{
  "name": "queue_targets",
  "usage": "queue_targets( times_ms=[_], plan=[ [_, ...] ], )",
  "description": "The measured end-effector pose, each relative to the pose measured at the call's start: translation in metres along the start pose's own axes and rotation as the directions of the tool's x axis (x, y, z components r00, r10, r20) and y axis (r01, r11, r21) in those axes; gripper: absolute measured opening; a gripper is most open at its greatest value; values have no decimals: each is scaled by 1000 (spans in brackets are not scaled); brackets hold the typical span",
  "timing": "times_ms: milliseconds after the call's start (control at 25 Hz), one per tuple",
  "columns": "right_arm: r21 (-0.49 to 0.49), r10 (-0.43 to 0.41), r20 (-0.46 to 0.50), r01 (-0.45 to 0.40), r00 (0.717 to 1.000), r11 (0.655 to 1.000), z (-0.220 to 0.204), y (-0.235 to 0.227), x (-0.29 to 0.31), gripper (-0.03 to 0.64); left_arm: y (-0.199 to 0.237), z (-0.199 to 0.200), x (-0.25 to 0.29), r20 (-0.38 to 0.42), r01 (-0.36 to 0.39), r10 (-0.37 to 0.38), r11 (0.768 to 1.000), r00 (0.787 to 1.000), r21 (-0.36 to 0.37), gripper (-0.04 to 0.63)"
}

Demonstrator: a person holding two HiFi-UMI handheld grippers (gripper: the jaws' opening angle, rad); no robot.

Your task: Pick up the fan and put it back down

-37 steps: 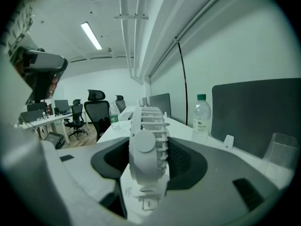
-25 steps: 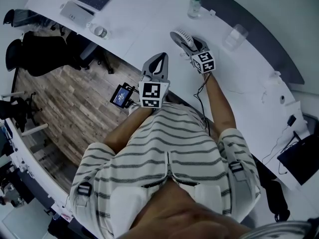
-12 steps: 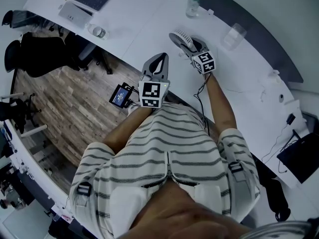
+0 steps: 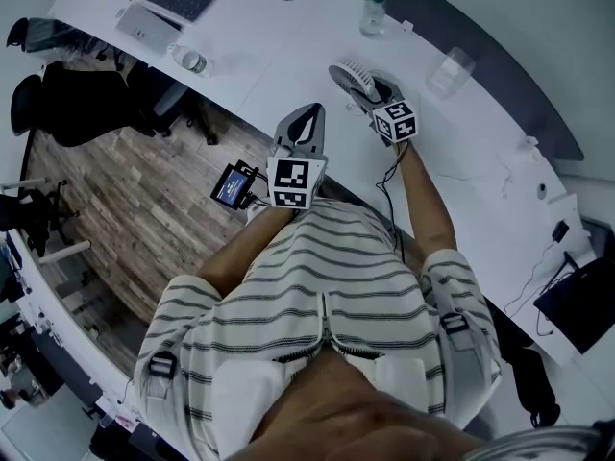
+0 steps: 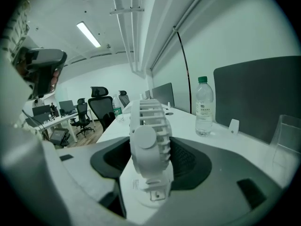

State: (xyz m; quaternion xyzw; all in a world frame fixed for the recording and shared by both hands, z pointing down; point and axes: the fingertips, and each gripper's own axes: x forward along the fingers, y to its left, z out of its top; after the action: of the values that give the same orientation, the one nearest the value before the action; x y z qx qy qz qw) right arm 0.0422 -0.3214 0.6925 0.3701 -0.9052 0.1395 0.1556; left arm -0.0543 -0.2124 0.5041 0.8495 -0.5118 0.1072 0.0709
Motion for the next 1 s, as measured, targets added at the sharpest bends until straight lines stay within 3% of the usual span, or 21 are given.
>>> queue_targets(
  times_ms=[400,920,1000],
  plan=[
    [88,-37,29,34,999,996,5,0,-16,238,-3,2,-4,8,13,-13,1000,1000,-2,6],
    [127,-125,55,117,991,985,11,4,-41,236,-15,4,-7,19,30,-30,1000,999,-6,6],
    [135,-148,64,139,987,981,14,4,-46,201,-15,3,-7,20,31,-31,1000,999,-6,6]
  ],
)
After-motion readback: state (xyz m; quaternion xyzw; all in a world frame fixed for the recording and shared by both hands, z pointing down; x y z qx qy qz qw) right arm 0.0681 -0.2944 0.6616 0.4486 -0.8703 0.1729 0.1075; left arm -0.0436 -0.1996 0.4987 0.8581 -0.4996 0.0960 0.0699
